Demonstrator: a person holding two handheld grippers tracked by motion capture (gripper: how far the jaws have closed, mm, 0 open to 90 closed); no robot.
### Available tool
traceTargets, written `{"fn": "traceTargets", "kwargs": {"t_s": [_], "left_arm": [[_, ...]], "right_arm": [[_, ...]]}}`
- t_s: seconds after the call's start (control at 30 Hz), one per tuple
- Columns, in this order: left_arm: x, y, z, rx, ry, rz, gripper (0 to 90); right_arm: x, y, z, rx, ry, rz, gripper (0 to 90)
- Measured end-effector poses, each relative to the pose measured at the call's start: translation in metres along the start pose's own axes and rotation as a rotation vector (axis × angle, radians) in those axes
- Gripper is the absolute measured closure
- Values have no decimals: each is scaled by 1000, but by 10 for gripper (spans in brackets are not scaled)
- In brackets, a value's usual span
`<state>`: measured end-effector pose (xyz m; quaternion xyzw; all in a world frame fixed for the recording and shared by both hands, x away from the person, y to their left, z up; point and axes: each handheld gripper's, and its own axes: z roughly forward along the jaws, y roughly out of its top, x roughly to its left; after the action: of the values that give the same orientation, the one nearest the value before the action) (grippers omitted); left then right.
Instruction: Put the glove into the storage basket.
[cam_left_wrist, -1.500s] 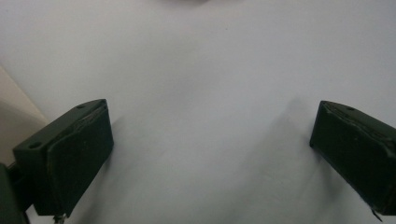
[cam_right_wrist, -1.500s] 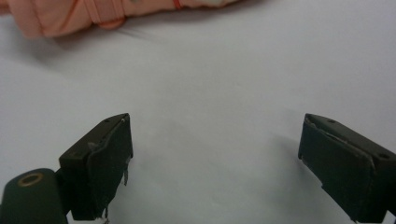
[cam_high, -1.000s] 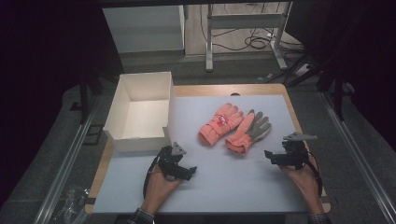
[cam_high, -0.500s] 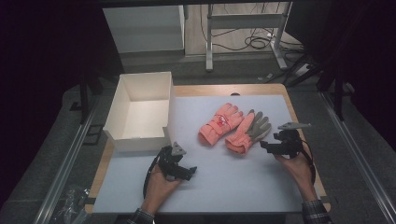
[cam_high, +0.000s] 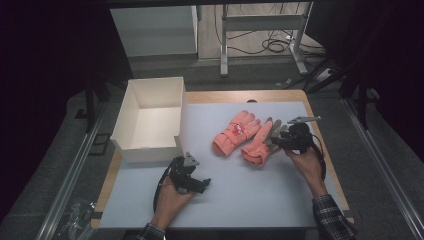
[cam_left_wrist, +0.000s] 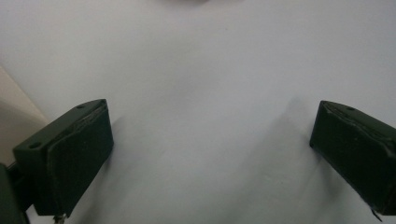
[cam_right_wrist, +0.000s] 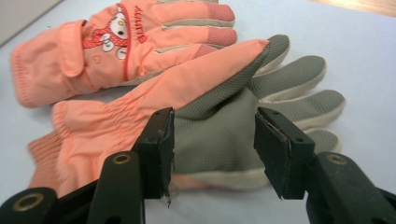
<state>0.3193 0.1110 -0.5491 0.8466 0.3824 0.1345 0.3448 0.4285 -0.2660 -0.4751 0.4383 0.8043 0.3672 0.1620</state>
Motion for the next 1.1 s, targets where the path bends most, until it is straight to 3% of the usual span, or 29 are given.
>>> {"fn": "traceTargets", "kwargs": {"t_s": [0.2, 0.27, 0.4, 0.43, 0.47, 0.53, 0.63, 1.1], "left_arm": [[0, 0, 0, -1, 0, -1, 0], [0, 0, 0, 0, 0, -1, 0], [0, 0, 0, 0, 0, -1, 0], [0, 0, 0, -1, 0, -1, 0], [0, 0, 0, -1, 0, 0, 0], [0, 0, 0, 0, 0, 0, 0], [0, 0, 0, 0, 0, 0, 0], [0, 0, 0, -1, 0, -2, 0]], "right_arm": [[-1, 2, 25, 67, -54, -21, 474], [-1, 1, 30, 81, -51, -14, 479], [1, -1, 35, 90, -74, -28, 595], [3, -2, 35, 95, -89, -44, 705], [3, -2, 35, 94, -96, -42, 742], [3, -3, 34, 91, -82, -26, 825], [1, -3, 31, 82, -70, -11, 859], [-8, -8, 1, 23, -2, 38, 872]]}}
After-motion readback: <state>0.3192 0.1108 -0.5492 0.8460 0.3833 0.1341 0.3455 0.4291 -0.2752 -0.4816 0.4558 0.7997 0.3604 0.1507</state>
